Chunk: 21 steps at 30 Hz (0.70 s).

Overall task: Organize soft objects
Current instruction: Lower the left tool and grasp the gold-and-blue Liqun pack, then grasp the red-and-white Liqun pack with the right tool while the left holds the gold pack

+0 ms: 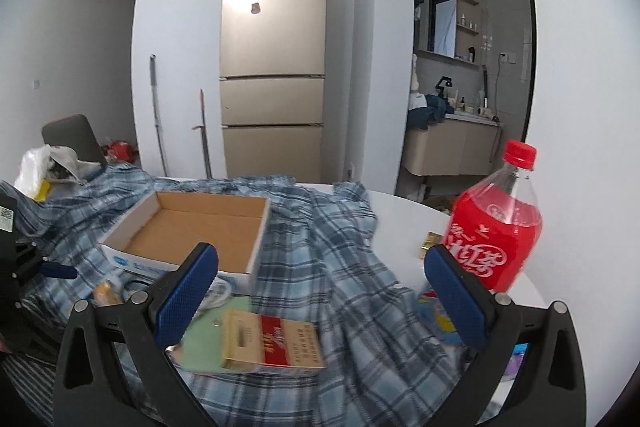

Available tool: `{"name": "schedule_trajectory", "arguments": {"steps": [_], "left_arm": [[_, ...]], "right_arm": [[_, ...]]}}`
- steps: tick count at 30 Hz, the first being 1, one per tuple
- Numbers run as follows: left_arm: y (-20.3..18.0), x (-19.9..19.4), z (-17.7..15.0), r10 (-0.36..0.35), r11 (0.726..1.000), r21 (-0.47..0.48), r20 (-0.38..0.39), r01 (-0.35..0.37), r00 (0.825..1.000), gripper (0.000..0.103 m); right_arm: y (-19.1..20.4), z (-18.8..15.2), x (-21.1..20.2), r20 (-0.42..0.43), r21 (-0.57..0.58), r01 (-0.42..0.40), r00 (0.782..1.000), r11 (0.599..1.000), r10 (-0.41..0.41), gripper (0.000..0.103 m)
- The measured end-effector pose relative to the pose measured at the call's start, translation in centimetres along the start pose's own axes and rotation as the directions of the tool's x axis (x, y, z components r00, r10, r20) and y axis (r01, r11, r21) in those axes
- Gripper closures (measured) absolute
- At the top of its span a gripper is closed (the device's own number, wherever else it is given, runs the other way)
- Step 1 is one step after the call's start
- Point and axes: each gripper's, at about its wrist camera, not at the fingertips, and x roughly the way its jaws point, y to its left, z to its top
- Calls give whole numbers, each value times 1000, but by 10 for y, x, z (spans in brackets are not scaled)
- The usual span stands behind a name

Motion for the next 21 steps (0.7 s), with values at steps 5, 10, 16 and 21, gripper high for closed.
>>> {"name": "schedule_trajectory", "arguments": {"steps": [5,10,16,21], "left_arm": [[-7,10,7,-26,999,31,-50,27,998,16],[-14,15,9,-42,997,60,-64,46,997,46],[-12,-12,12,-38,999,40,69,35,997,48],[-9,-43,9,-5,1000,-17,264,10,965,48]], "right_arm": [[-16,-5,11,-61,18,-5,998,1000,7,0],[-25,-14,16,-103,16,-10,995,1000,11,0],[-33,-12,20,-156,27,-28,987,999,32,0],[-37,-7,23,-218,74,-15,976,997,31,0]]}}
